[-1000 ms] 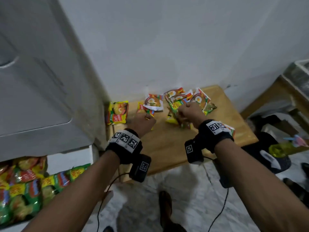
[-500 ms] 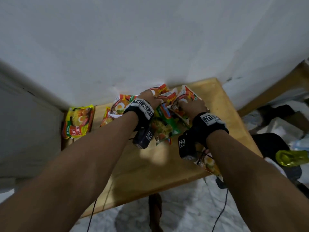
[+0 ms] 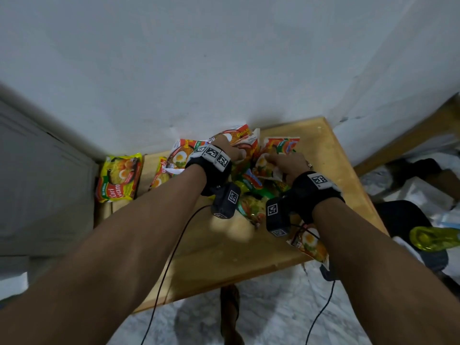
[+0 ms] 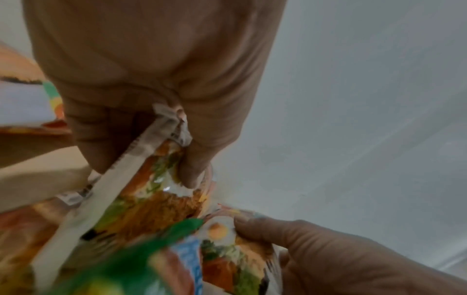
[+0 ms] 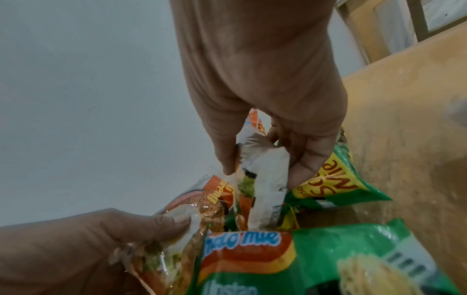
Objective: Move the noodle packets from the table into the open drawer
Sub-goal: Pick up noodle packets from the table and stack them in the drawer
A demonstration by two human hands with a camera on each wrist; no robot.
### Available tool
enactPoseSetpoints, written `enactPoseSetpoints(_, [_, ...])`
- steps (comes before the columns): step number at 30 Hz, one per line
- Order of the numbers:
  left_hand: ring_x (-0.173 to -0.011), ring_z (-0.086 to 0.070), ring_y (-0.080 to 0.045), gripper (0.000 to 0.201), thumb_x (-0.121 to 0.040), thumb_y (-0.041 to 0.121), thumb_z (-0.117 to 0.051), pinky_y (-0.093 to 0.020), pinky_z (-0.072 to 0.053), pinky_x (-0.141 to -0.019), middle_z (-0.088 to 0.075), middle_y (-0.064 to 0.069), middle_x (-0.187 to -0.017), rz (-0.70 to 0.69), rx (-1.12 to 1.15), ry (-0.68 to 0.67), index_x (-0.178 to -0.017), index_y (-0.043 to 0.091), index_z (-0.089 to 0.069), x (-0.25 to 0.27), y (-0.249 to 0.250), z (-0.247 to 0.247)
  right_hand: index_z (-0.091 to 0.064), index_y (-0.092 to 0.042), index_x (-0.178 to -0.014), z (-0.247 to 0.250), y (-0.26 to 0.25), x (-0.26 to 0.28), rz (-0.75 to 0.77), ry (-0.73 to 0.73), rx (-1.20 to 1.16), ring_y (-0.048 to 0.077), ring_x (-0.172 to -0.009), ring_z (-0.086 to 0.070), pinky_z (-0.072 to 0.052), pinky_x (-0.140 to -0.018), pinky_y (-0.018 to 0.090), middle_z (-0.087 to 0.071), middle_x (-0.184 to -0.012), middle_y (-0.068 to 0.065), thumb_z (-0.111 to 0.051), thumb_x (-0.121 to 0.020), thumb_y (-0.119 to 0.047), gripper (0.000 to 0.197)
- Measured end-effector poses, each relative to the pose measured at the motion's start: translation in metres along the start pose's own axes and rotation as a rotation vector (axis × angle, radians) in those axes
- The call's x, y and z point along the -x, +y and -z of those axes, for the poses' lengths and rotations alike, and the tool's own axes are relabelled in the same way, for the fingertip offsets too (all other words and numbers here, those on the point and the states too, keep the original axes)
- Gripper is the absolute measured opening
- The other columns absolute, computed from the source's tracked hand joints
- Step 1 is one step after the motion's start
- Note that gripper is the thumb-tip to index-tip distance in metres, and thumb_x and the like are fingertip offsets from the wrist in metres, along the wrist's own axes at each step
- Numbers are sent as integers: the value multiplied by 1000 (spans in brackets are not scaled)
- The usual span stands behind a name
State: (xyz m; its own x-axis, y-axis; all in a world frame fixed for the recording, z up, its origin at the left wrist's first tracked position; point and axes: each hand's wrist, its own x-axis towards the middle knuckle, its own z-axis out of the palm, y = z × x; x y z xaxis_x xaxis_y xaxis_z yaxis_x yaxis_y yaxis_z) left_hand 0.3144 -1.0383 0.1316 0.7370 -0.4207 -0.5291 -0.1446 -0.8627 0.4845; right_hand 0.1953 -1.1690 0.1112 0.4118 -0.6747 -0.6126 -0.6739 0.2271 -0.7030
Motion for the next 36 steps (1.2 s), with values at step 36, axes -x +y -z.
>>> enactPoseSetpoints(36, [-106,-62,-32,41,-80,23,-72,-50,-54,-91,-63,-12,-115,242,866,463,-112,12,-50,413,-494,138,-57,-6,-107,-319,119,471,102,-503,-62,24,-83,-72,-59,-60,33,-72,-98,14,-63,-92,-21,22])
